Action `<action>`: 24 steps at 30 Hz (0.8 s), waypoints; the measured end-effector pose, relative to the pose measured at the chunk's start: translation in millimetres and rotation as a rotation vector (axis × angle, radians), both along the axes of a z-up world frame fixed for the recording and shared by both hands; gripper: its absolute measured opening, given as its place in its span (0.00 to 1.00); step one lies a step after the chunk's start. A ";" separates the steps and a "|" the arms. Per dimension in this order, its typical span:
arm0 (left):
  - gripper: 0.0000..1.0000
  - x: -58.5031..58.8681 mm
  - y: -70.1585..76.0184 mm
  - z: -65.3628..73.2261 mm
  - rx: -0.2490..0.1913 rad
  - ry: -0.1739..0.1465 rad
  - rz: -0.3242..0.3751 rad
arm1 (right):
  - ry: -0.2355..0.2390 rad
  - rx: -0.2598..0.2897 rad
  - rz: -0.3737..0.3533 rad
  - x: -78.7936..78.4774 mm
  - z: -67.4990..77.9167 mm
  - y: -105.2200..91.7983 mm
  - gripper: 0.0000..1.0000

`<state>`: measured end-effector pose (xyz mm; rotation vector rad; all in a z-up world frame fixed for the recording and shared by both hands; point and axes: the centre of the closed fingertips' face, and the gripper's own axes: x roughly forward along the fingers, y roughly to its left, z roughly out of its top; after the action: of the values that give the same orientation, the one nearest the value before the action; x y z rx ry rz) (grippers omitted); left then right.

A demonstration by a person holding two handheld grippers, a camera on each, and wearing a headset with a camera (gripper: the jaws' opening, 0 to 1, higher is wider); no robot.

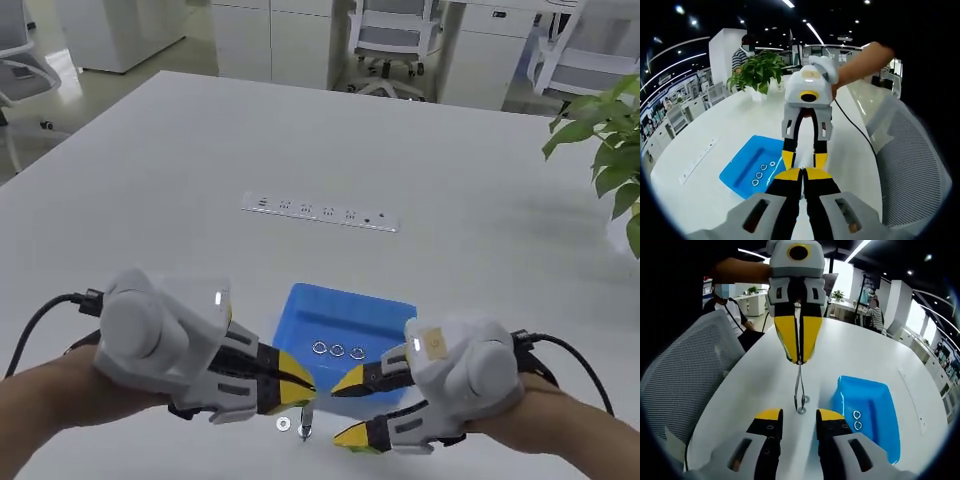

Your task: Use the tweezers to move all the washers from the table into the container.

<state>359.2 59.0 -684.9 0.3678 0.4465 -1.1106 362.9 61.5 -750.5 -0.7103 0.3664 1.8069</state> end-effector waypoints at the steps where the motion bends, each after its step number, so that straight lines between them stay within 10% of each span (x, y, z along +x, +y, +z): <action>1: 0.05 -0.1 0.1 -0.1 0.001 0.000 -0.002 | -0.002 0.000 0.008 0.0 -0.2 1.9 0.27; 24: 0.05 1.2 1.0 -1.1 0.014 0.001 -0.018 | -0.044 -0.046 0.114 -8.6 -18.2 22.3 0.12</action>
<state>360.4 60.0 -686.1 0.3841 0.4527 -1.1260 354.3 83.8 -768.7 -0.8164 0.3445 1.8919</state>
